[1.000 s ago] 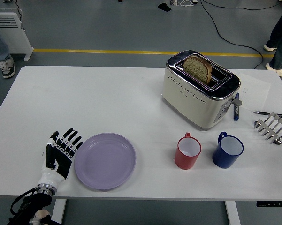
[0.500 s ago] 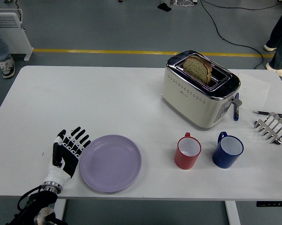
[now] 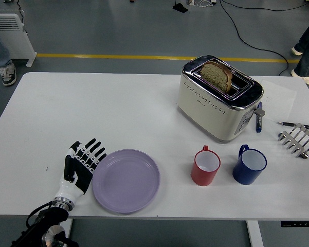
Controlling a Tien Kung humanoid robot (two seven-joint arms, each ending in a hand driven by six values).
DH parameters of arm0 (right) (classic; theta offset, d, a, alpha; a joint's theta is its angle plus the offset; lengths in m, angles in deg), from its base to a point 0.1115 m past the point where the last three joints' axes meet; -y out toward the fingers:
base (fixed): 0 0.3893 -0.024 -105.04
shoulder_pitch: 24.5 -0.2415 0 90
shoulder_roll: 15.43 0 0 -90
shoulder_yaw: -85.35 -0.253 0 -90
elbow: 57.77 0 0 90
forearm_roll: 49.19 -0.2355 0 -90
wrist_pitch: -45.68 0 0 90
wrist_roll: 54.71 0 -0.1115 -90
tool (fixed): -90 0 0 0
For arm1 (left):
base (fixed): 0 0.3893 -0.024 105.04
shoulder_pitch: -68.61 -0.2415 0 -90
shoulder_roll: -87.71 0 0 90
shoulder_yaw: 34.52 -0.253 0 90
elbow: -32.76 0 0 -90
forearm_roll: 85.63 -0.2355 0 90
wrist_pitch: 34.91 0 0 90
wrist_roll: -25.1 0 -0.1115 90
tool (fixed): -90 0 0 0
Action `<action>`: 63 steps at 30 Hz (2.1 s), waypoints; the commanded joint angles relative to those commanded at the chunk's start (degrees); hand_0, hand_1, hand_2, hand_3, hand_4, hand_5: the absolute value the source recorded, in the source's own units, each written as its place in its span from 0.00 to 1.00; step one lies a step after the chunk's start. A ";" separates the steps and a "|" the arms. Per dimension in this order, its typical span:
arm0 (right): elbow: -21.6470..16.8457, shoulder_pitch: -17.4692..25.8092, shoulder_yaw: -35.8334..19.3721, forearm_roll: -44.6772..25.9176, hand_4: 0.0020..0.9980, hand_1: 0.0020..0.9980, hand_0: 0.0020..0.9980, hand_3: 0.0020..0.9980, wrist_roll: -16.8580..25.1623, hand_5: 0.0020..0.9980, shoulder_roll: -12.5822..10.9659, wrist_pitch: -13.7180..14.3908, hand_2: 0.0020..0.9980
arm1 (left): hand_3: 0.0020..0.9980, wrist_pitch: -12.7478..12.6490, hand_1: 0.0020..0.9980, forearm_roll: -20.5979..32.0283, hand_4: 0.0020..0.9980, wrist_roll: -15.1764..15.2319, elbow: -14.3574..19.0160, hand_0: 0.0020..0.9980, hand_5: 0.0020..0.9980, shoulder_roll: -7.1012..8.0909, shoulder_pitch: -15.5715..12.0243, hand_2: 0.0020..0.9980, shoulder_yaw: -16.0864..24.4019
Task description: Push plate across desktop,pick up the break from the machine,place the break in the plate
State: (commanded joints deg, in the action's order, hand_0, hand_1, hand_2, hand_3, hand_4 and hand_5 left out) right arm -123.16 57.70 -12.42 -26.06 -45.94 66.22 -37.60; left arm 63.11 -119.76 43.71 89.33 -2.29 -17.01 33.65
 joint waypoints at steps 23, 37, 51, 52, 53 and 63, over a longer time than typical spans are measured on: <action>0.08 0.32 0.70 -0.01 0.49 0.72 0.74 0.71 0.07 0.53 0.21 0.01 0.71 | 0.75 1.90 0.79 3.70 0.59 0.14 -1.71 0.77 1.00 0.00 1.32 0.81 -2.18; -0.79 -0.08 0.81 0.79 0.50 0.72 0.74 0.71 0.15 0.53 0.25 0.27 0.71 | 0.74 2.63 0.78 5.64 0.58 0.38 -2.79 0.77 1.00 0.00 2.33 0.80 -2.41; -0.65 -0.23 0.89 0.72 0.49 0.72 0.74 0.71 0.19 0.53 0.42 0.30 0.71 | 0.74 4.18 0.77 7.65 0.58 -0.11 -4.83 0.76 1.00 0.00 4.45 0.79 -3.80; -0.63 -0.24 0.91 0.71 0.49 0.72 0.74 0.71 0.20 0.53 0.45 0.30 0.71 | 0.74 4.29 0.77 7.76 0.58 -0.15 -4.96 0.76 1.00 0.00 4.62 0.79 -3.96; -0.63 -0.25 0.92 0.71 0.50 0.72 0.74 0.71 0.20 0.53 0.47 0.31 0.71 | 0.74 4.33 0.77 7.79 0.58 -0.17 -5.02 0.76 1.00 0.00 4.69 0.79 -4.02; -1.43 -0.08 1.46 2.35 0.49 0.72 0.74 0.71 0.25 0.53 0.45 0.88 0.71 | 0.73 3.64 0.77 6.61 0.58 0.08 -4.12 0.76 1.00 0.00 4.74 0.78 -3.14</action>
State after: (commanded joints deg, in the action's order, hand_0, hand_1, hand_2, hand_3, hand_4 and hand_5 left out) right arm -124.59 57.63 -10.95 -23.71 -45.69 66.67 -36.72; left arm 66.75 -113.14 43.79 85.21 -2.29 -12.27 30.51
